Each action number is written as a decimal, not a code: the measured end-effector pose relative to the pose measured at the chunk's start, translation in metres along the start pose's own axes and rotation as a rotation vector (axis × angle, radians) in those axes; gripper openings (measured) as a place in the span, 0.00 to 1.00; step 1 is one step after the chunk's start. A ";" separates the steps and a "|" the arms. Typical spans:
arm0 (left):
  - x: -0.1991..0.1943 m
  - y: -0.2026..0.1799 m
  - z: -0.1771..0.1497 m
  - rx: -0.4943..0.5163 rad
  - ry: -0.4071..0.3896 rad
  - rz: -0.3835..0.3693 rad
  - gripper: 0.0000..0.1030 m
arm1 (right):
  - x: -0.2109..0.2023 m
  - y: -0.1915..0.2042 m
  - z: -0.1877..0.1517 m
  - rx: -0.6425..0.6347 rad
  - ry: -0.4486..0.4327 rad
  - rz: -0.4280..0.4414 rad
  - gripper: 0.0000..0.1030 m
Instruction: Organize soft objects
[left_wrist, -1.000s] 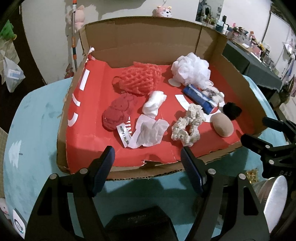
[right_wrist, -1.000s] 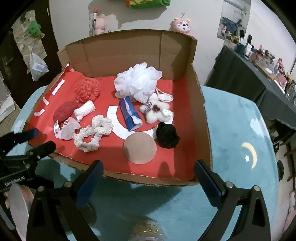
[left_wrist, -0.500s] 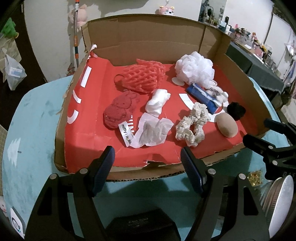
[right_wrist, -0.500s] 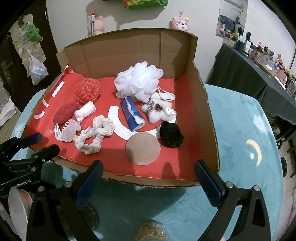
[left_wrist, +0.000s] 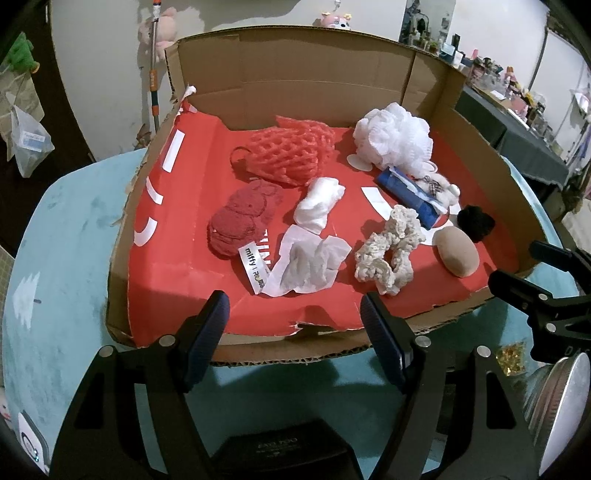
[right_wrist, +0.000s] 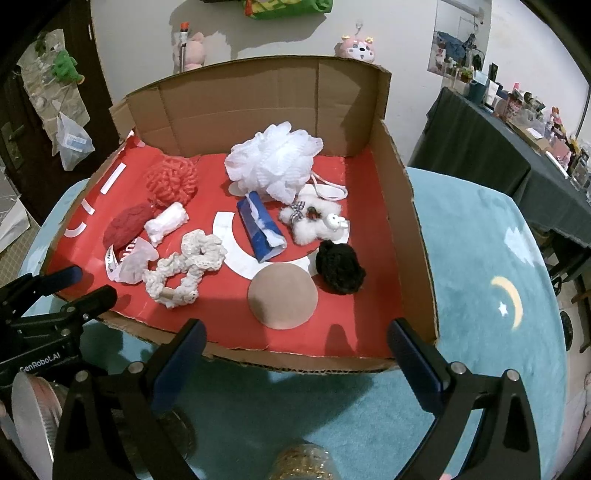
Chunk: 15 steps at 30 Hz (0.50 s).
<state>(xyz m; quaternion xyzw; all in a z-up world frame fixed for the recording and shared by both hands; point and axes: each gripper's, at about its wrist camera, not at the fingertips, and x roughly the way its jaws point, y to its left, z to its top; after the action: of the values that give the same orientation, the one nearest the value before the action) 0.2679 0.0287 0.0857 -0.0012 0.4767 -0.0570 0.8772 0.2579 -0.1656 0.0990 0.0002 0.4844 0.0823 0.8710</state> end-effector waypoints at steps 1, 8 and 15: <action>0.000 0.000 0.000 -0.001 0.000 0.001 0.70 | 0.000 0.000 0.000 0.000 0.000 -0.001 0.97; 0.000 0.002 0.001 -0.002 -0.004 0.007 0.70 | 0.001 0.000 0.000 -0.002 -0.005 -0.004 0.97; 0.001 0.001 0.001 0.000 -0.003 0.006 0.70 | 0.001 0.000 0.001 0.001 -0.009 -0.004 0.97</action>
<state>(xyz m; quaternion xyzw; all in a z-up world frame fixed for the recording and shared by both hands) 0.2692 0.0298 0.0854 0.0005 0.4753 -0.0542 0.8782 0.2592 -0.1653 0.0987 0.0000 0.4805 0.0804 0.8733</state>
